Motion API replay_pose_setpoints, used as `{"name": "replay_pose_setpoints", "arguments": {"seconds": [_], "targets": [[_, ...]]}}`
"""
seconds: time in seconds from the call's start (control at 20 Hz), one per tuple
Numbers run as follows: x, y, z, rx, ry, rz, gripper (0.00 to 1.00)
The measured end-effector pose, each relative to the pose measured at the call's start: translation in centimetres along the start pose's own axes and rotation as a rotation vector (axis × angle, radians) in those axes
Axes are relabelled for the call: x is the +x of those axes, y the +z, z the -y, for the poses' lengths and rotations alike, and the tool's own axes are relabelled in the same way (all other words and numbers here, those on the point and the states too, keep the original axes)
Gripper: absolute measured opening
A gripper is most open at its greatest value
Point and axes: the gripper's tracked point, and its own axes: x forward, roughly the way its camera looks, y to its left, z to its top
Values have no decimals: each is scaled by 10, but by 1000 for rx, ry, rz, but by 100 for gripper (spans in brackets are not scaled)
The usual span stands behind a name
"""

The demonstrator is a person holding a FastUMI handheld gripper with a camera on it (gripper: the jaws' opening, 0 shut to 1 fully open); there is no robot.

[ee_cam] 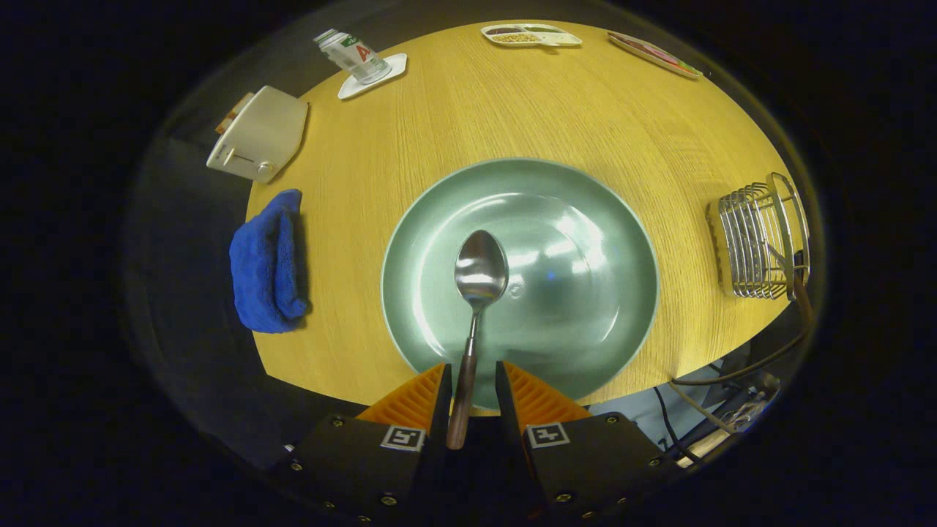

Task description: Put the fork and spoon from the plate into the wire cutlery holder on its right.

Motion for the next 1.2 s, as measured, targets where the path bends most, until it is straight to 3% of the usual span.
{"name": "replay_pose_setpoints", "arguments": {"seconds": [0.3, 0.35, 0.4, 0.6, 0.65, 1.2], "targets": [[27, -9, 6, -45, -38, -41, 36], [29, -13, 8, -40, -46, -56, 30], [24, -10, 7, -32, -30, -59, 12], [20, -5, 6, 4, 3, -1, 11], [14, -2, 9, 11, 13, -7, 2], [-62, 31, 53, 179, 58, 207, 2]]}}
